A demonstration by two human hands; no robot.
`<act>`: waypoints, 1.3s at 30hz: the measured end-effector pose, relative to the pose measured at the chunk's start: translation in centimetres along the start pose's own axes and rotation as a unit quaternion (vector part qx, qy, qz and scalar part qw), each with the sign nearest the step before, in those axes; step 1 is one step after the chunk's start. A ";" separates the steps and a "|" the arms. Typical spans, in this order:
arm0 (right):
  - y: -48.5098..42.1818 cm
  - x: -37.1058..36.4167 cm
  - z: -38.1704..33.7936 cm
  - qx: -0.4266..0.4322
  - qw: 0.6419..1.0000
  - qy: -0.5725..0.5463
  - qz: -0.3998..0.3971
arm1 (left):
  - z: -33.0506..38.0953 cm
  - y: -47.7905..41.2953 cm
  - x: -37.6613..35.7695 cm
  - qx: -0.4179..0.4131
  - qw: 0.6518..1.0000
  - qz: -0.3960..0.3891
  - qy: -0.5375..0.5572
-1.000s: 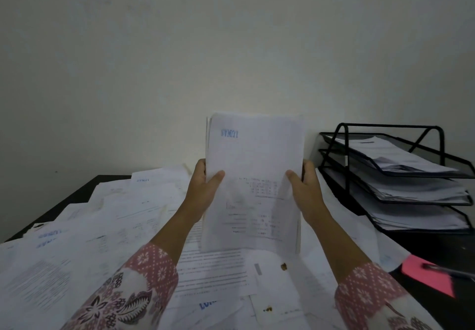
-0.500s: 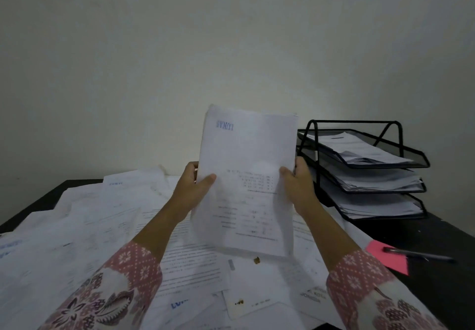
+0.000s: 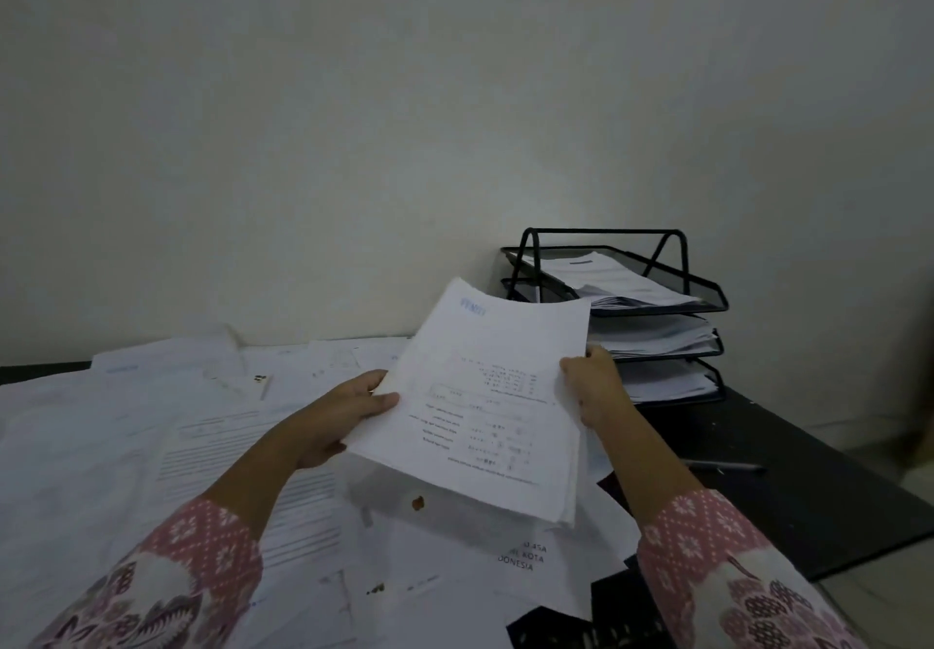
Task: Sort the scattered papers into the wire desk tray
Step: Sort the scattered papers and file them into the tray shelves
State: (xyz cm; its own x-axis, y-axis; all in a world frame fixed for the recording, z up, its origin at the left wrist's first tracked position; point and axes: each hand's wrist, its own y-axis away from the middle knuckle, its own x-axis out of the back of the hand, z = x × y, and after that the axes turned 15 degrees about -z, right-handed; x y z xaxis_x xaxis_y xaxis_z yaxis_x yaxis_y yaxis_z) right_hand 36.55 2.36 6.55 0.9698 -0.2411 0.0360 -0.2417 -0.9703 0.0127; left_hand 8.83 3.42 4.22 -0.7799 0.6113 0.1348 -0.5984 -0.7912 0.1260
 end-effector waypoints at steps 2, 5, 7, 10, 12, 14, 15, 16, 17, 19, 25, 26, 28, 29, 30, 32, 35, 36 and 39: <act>0.1 1.2 0.7 -0.018 1.000 -0.011 -0.004 | 0.4 -0.2 -0.8 0.014 0.999 -0.032 0.040; 0.4 2.9 1.3 -0.040 0.999 -0.009 0.001 | 0.8 -0.7 -2.1 0.037 0.994 -0.097 0.035; 0.4 4.0 1.6 -0.053 0.999 -0.012 0.004 | 1.0 -1.1 -2.8 0.041 0.992 -0.119 -0.004; 0.3 5.1 1.9 -0.083 0.996 -0.026 -0.009 | 1.3 -1.5 -3.3 0.033 0.991 -0.129 -0.034; 0.3 5.6 2.1 -0.096 0.994 -0.052 -0.019 | 1.4 -1.7 -3.4 0.030 0.990 -0.135 -0.026; 0.5 5.9 2.0 -0.099 0.991 -0.087 -0.018 | 1.4 -1.9 -3.5 0.028 0.990 -0.134 -0.022; 0.4 6.0 1.9 -0.096 0.991 -0.097 -0.015 | 1.4 -2.1 -3.6 0.028 0.990 -0.135 -0.016; 0.4 6.2 1.9 -0.092 0.991 -0.101 -0.008 | 1.5 -2.2 -3.7 0.027 0.990 -0.141 -0.008; 0.2 6.3 1.9 -0.087 0.991 -0.102 -0.001 | 1.6 -2.3 -3.9 0.026 0.989 -0.148 0.004; -0.3 6.8 2.0 -0.090 0.991 -0.099 0.016 | 1.7 -2.5 -4.2 0.025 0.987 -0.159 0.020; -0.7 8.8 1.4 -0.072 0.992 -0.072 0.070 | 2.5 -4.3 -5.9 0.015 0.990 -0.138 0.014; -0.6 9.3 1.5 -0.067 0.991 -0.090 0.069 | 2.7 -4.8 -6.3 0.014 0.991 -0.134 0.010; -0.6 10.4 1.5 -0.064 0.985 -0.152 0.049 | 2.8 -6.1 -7.3 0.010 0.992 -0.129 -0.002; -0.7 10.9 1.5 -0.069 0.983 -0.167 0.039 | 2.9 -6.8 -7.8 0.007 0.992 -0.126 -0.004; -0.5 11.4 1.5 -0.077 0.984 -0.160 0.029 | 3.1 -7.5 -8.5 0.003 0.992 -0.124 0.001; -0.3 12.8 1.6 -0.096 0.988 -0.116 0.027 | 3.5 -8.8 -9.7 -0.001 0.992 -0.128 0.017; 0.1 15.0 2.0 -0.115 0.991 -0.066 0.039 | 4.0 -10.4 -11.6 0.007 0.991 -0.132 0.035; 0.3 15.6 2.0 -0.120 0.990 -0.057 0.039 | 4.1 -11.0 -12.2 0.009 0.991 -0.131 0.042; 0.8 17.0 2.1 -0.124 0.991 -0.028 0.040 | 4.6 -12.8 -13.9 0.007 0.992 -0.105 0.066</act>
State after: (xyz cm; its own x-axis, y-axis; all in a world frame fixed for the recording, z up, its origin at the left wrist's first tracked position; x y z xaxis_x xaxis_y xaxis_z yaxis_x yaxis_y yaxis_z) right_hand 52.95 -2.57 5.08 0.9455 -0.3255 -0.0085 -0.3125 -0.9143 0.2576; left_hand 28.13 5.12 5.28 -0.6555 0.7548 -0.0257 -0.7489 -0.6453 0.1510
